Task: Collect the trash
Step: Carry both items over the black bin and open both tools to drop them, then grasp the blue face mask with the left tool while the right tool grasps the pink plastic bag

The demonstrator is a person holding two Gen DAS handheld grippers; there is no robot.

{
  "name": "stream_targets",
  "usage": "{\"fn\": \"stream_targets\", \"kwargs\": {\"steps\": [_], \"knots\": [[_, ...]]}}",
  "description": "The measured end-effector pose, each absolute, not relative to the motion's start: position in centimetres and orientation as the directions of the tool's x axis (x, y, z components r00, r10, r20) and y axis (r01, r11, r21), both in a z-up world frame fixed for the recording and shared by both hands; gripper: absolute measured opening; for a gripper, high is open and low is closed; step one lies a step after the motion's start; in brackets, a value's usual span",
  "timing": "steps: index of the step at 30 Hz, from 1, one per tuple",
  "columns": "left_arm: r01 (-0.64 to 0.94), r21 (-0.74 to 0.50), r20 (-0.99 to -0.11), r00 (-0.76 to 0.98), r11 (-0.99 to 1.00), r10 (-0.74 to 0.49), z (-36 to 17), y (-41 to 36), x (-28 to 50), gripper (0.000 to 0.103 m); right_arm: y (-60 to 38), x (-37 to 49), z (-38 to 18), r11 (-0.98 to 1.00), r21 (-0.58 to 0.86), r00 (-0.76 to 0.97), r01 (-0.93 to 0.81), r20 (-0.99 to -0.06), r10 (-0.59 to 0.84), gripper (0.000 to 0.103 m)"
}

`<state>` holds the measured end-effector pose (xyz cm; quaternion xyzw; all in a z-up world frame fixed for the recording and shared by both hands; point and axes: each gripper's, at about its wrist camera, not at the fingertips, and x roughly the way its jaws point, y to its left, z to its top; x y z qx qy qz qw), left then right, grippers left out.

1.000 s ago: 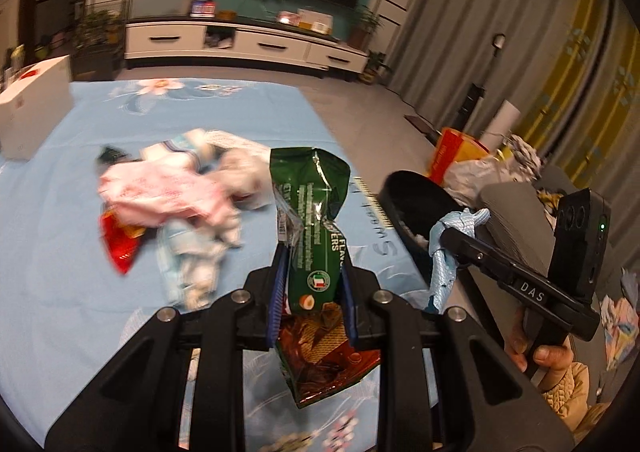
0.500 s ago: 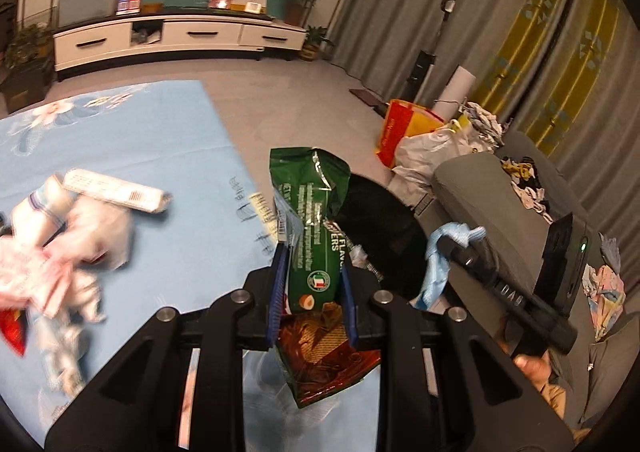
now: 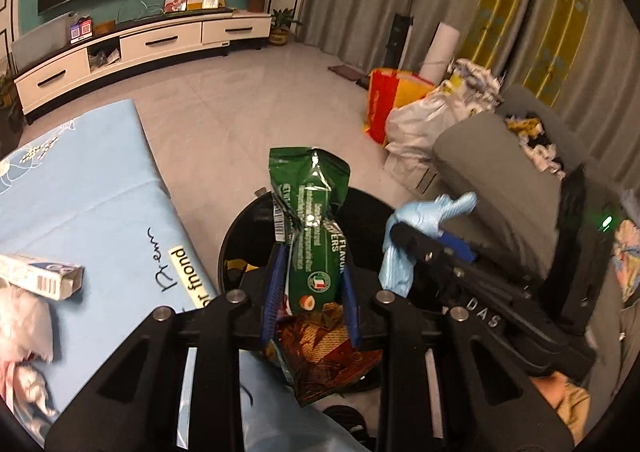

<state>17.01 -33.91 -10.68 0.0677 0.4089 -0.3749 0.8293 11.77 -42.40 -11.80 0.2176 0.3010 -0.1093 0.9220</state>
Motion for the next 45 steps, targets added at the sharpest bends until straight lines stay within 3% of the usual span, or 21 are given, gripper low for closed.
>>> {"fn": "stream_targets", "kwargs": {"steps": [1, 2, 4, 13, 22, 35, 45], "knots": [[0.675, -0.199, -0.736, 0.376, 0.711, -0.563, -11.2, -34.4, 17.5, 0.057, -42.6, 12.2, -11.9, 0.883, 0.332, 0.79, 0.331, -0.609, -0.068, 0.043], [0.67, -0.201, -0.737, 0.377, 0.715, -0.561, -11.5, -34.7, 17.9, 0.067, -42.8, 12.8, -12.1, 0.885, 0.326, 0.783, 0.332, -0.618, -0.066, 0.053], [0.663, -0.2, -0.74, 0.381, 0.722, -0.555, -11.9, -35.1, 18.6, 0.076, -43.1, 13.5, -12.2, 0.886, 0.3, 0.771, 0.354, -0.63, -0.095, 0.058], [0.632, -0.215, -0.747, 0.385, 0.744, -0.543, -12.4, -30.4, 17.5, 0.084, -42.2, 9.9, -12.3, 0.872, 0.346, 0.786, 0.347, -0.614, -0.069, 0.063], [0.557, -0.277, -0.748, 0.386, 0.783, -0.539, -12.5, -20.3, 11.8, 0.084, -37.4, 7.0, -12.7, 0.875, 0.393, 0.749, 0.283, -0.66, 0.055, 0.063], [0.177, -0.338, -0.732, 0.568, 0.924, -0.376, -12.2, -0.8, 8.6, 0.085, -24.9, 9.0, -9.0, 0.931, 0.366, 0.714, 0.005, -0.653, 0.253, 0.063], [0.127, -0.373, -0.746, 0.547, 0.919, -0.379, -15.2, 1.3, 9.5, 0.085, -19.4, 10.0, -8.7, 0.948, 0.31, 0.666, -0.075, -0.692, 0.278, 0.063]]}}
